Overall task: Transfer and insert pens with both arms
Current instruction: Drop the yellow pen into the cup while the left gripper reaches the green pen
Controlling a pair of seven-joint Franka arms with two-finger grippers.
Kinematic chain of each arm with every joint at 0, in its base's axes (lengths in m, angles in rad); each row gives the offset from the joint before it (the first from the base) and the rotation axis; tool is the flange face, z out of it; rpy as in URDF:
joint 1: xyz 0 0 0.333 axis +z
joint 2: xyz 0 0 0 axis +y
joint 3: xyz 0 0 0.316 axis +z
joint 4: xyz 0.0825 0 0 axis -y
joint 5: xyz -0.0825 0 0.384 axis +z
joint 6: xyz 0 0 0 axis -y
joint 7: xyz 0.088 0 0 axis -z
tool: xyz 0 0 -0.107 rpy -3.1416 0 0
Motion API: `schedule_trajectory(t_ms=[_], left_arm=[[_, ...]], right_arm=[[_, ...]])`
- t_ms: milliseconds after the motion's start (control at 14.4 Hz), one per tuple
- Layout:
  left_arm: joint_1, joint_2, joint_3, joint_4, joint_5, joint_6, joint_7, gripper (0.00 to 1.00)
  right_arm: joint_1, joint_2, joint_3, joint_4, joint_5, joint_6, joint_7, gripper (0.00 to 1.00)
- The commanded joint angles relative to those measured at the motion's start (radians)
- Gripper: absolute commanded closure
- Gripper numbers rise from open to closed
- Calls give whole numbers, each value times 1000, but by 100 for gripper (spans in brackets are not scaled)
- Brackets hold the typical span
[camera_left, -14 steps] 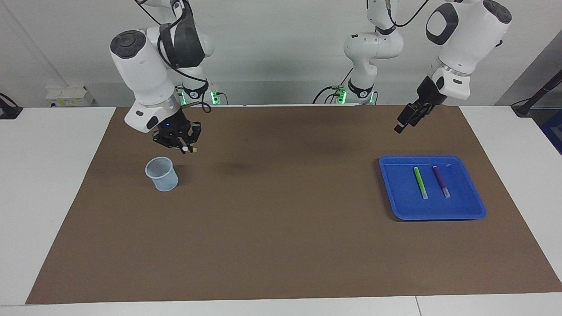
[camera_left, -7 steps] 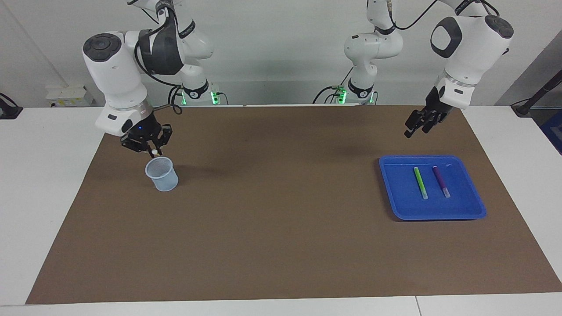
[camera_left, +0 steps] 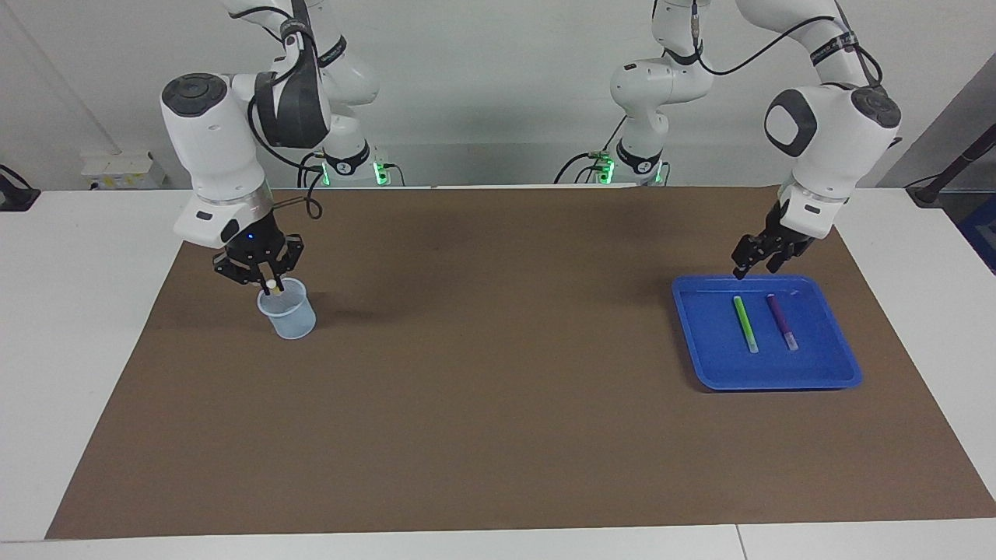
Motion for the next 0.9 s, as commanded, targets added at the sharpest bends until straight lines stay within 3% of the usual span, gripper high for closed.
schedule_trajectory(t_ms=[0, 832], left_arm=[[49, 62, -10, 0, 18, 87, 62, 21], [63, 237, -10, 7, 18, 281, 145, 26]], right_arm=[[-20, -36, 14, -48, -14, 37, -15, 100], [-37, -105, 13, -242, -11, 209, -20, 100]])
